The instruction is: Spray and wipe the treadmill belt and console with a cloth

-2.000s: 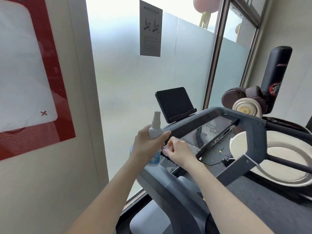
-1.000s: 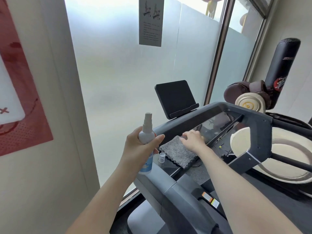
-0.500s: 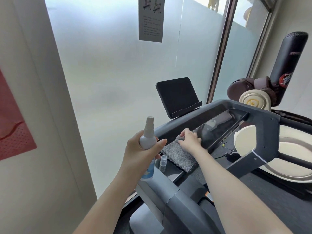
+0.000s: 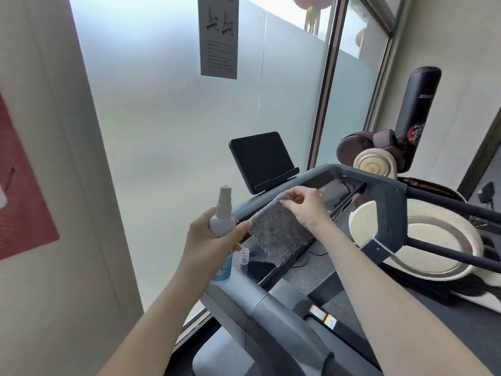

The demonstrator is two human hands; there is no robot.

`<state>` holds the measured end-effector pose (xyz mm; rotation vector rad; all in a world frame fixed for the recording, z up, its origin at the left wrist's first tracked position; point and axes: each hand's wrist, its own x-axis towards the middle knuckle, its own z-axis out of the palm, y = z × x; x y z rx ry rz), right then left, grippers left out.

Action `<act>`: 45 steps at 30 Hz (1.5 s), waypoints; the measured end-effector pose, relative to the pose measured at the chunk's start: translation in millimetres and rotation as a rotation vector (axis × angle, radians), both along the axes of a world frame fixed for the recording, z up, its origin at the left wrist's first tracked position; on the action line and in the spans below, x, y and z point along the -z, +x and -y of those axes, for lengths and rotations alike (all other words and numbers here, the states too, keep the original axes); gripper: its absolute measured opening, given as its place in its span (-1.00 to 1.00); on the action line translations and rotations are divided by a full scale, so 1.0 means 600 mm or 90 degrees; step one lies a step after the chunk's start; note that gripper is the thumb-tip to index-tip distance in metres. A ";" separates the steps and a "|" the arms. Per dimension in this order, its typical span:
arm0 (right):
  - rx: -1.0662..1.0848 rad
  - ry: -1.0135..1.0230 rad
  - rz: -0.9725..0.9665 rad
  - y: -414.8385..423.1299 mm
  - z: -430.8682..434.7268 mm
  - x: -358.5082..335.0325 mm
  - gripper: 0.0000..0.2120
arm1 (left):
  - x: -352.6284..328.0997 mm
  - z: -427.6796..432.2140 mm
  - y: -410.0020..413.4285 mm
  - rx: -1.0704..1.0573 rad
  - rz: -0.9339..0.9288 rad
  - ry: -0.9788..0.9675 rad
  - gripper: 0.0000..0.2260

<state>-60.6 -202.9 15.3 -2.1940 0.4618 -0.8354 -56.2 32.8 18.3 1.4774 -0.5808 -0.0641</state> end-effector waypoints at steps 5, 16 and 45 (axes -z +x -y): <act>0.037 -0.062 0.087 -0.068 -0.032 -0.077 -0.96 | -0.031 0.017 -0.018 -0.004 0.053 -0.007 -0.73; 0.077 -0.135 0.179 -0.235 -0.084 -0.147 -0.98 | -0.056 0.033 -0.086 0.021 0.101 -0.042 -0.70; -0.097 -0.108 0.110 -0.547 -0.312 0.165 -0.90 | 0.283 -0.206 -0.465 -0.255 -0.021 0.033 -0.66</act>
